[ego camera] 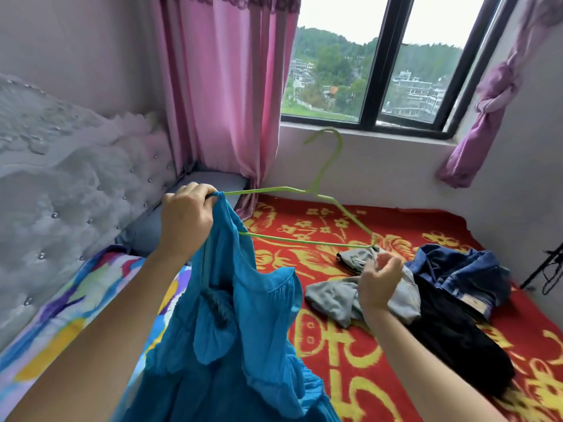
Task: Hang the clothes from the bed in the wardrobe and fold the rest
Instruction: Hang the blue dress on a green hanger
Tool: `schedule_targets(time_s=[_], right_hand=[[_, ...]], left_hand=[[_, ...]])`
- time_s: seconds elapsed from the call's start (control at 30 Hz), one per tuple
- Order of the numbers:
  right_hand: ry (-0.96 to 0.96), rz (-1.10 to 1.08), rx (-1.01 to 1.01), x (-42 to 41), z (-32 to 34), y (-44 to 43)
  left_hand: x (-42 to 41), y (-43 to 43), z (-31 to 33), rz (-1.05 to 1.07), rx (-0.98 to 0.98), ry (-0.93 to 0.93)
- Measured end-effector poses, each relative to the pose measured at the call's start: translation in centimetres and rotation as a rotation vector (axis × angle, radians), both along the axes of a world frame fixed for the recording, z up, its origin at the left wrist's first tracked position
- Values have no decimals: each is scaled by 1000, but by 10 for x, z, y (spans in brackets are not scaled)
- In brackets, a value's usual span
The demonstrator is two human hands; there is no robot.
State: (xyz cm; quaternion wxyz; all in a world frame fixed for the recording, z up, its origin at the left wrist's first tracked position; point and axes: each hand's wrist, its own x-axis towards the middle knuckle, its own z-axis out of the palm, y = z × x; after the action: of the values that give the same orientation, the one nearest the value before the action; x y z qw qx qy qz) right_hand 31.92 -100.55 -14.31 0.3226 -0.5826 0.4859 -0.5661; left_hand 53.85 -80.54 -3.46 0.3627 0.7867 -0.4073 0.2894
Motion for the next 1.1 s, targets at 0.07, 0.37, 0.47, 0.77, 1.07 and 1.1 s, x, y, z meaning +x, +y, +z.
schedule_targets(time_s=[0.07,0.37,0.47,0.77,1.07,1.1], right_hand=[[34,72,138,10,-16,2],[597,862,421,62,-19,29],[433,1092,565,54,-15,31],[944,1239,45,-6,49,-16],[1275,899,-261,-26,69,-45],[1249,805,-309,-26,64,-44]], left_hand=[[-2,-1,5,-49,-80,87],[-8,-6,17,-154,-194,175],[-1,-2,16,-136,-211,201],[53,31,-7,-77,-146,295],[63,26,-54,-155,-116,455],[62,24,-55,-153,-146,458]])
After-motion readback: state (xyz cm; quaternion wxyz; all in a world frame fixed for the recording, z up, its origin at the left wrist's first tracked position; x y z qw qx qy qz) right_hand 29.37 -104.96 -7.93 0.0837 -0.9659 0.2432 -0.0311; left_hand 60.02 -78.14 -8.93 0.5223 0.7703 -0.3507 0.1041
